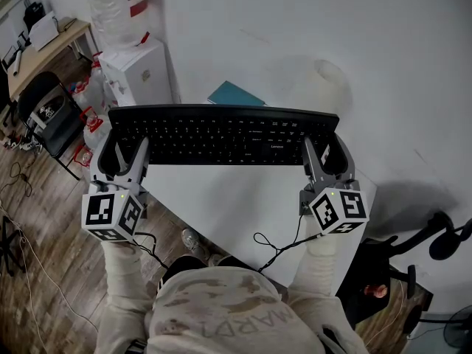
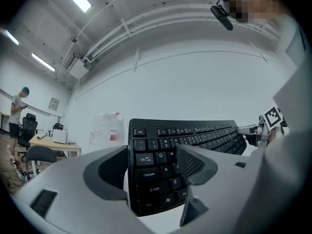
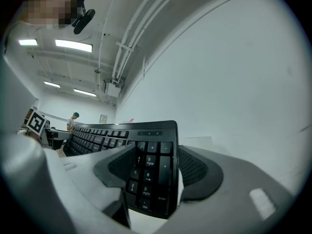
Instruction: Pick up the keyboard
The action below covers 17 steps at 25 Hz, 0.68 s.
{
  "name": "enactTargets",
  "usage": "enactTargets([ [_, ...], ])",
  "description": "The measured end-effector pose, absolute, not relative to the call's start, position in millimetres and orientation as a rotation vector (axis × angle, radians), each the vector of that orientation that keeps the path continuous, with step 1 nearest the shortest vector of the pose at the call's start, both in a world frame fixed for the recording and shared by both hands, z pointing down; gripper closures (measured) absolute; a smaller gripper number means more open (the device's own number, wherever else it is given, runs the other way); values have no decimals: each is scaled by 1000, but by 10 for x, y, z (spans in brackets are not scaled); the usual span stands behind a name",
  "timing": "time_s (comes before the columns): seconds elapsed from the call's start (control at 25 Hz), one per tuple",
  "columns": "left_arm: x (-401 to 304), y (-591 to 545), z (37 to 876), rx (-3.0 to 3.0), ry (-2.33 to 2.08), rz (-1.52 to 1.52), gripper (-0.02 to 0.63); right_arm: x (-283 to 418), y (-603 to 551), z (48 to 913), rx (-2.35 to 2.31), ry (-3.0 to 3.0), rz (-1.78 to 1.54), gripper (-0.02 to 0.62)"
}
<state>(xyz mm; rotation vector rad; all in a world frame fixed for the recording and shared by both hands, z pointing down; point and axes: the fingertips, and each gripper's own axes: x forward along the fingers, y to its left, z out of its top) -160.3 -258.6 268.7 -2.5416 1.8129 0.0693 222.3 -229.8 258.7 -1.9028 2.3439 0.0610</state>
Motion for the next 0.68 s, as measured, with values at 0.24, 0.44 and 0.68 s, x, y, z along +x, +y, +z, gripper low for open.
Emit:
enactTargets([
  [0.24,-1594,-2603,2703,-2541,1816,67,293,2233,-2310,2599,-1909,2343,61,321],
  [0.44,-1602,-2596,2698,-2545,1824,62,293,2222,-2302,2577,-1911,2348,62,321],
  [0.68,-1606,-2541,2698,-2542,1829,51,293,2220,-2248,2586,-1915,2347,53,321],
])
